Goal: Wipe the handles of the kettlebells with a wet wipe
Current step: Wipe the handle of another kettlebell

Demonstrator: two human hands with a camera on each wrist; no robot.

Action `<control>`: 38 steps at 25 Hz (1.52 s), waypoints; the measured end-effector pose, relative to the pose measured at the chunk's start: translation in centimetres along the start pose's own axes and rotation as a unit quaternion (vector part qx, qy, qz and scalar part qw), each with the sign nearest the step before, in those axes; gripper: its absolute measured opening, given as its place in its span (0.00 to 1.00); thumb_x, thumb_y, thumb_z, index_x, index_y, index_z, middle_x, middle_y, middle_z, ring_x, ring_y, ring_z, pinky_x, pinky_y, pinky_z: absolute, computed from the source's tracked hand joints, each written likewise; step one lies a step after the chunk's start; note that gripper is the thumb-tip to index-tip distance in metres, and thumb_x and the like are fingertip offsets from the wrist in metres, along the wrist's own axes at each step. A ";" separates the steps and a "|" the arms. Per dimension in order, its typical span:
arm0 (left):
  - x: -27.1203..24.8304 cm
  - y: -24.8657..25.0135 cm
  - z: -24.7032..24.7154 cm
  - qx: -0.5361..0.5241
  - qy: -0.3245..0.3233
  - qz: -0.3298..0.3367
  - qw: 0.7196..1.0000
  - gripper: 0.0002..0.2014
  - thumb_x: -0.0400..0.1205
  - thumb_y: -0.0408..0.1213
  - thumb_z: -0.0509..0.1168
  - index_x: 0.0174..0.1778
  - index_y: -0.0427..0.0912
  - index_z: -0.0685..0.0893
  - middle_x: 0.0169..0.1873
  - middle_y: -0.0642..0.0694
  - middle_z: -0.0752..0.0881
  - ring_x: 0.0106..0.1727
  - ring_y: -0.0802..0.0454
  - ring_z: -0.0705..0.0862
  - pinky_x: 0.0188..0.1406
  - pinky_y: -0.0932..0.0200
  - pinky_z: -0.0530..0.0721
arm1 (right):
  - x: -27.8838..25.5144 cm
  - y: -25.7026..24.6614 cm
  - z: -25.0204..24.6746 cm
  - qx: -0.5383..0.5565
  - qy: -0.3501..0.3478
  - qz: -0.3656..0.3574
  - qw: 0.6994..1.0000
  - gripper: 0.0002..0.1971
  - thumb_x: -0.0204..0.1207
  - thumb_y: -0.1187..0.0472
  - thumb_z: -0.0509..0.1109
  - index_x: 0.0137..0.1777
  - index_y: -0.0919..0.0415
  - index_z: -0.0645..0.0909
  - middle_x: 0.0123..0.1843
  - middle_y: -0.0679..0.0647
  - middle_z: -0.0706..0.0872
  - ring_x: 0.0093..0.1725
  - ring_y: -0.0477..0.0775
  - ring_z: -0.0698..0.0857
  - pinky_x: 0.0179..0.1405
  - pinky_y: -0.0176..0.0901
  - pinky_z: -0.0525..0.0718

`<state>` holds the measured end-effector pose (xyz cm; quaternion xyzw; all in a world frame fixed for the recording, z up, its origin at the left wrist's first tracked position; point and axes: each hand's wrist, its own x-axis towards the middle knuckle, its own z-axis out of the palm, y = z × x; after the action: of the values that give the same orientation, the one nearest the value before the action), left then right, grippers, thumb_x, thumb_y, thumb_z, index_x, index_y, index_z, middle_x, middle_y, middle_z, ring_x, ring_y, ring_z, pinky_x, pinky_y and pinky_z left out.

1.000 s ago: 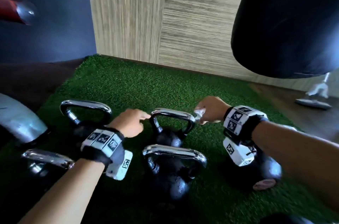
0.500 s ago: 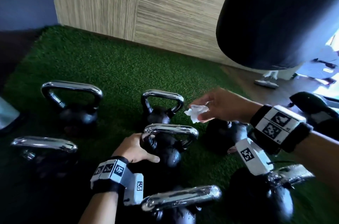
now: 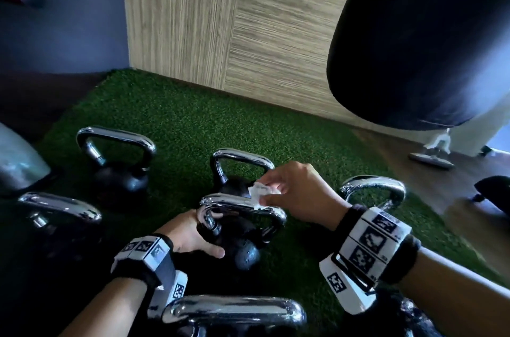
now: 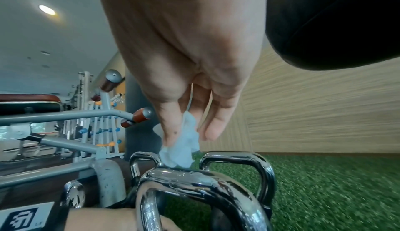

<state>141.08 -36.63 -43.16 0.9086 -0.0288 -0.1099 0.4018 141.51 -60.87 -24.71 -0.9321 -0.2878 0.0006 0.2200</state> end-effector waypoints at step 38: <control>-1.3 -0.3 0.5 -0.147 -0.024 -0.048 0.988 0.32 0.64 0.49 0.88 0.64 0.61 0.84 0.62 0.58 0.86 0.57 0.54 0.87 0.44 0.42 0.95 | 0.3 8.0 4.1 0.085 -0.129 0.208 0.966 0.21 0.73 0.79 0.76 0.23 0.57 0.84 0.23 0.47 0.87 0.28 0.48 0.91 0.32 0.43 0.93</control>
<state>139.72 -36.55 -43.49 0.8373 0.0214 -0.1537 0.5243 145.51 -64.96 -31.70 -0.9413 -0.1126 0.1911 0.2545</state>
